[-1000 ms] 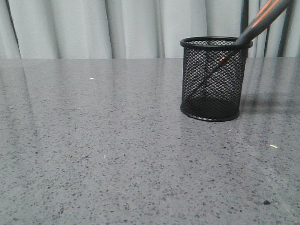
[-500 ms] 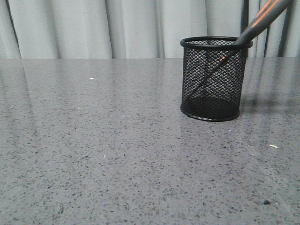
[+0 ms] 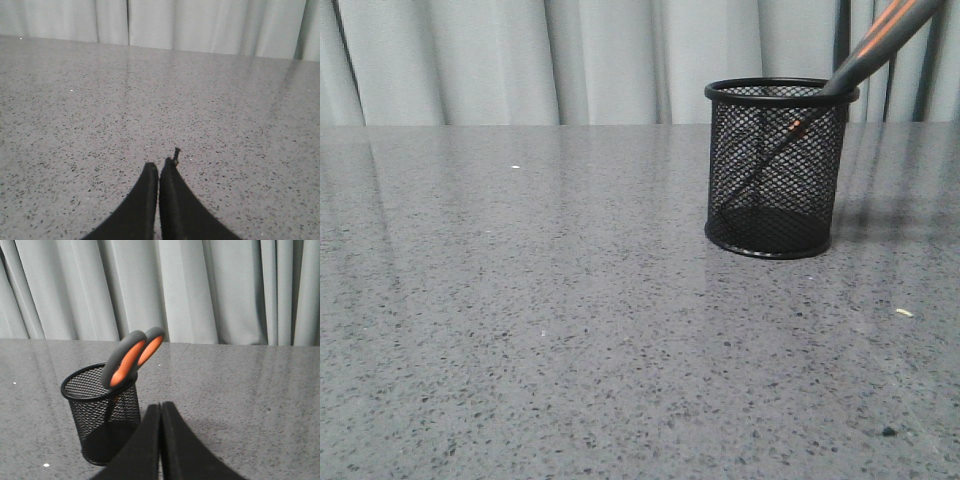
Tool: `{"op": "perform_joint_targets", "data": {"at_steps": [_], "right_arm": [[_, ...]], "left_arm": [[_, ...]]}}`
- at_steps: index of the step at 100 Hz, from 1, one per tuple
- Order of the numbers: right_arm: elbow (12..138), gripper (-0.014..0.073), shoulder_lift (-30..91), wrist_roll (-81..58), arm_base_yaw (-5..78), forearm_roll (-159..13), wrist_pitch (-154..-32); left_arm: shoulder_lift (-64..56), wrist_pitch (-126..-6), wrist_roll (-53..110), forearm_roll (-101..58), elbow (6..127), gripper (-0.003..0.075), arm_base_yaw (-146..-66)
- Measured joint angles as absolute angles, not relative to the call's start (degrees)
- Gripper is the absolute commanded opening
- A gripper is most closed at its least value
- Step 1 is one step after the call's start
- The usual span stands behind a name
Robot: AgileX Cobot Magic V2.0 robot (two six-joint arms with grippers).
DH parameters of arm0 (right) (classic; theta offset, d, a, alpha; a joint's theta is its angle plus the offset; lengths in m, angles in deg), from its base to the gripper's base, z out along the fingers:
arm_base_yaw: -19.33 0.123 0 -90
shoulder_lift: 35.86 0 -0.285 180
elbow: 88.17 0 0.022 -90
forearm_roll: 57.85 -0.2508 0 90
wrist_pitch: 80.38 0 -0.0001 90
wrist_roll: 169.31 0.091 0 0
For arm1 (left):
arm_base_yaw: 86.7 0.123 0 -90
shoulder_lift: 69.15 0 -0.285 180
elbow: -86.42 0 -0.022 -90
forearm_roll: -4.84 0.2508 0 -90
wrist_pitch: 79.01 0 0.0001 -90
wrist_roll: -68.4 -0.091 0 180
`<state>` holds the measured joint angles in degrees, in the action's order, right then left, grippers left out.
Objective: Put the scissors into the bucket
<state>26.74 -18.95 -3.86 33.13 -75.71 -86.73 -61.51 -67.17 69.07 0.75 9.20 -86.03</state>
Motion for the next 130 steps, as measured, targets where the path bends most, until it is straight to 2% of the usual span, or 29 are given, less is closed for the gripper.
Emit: {"op": "perform_joint_targets", "data": {"at_steps": [13,46,65,130], "right_arm": [[24.98,-0.0074,-19.04,-3.86,31.90,-72.39,-85.32],[15.53,-0.0074,-22.93,2.34,18.58,-64.13,-83.99],[13.73,-0.0074,-28.40,3.08,17.35,-62.64,-87.05],[13.73,-0.0074,-28.66,3.18,17.22,-60.42,-88.82]], "left_arm": [[-61.51,-67.17,69.07,0.75,9.20,-0.0020,-86.03],[-61.51,-67.17,69.07,0.75,9.20,-0.0020,-86.03],[-61.51,-67.15,69.07,0.75,9.20,-0.0020,-86.03],[-61.51,-67.04,69.07,0.75,9.20,-0.0020,-86.03]]}}
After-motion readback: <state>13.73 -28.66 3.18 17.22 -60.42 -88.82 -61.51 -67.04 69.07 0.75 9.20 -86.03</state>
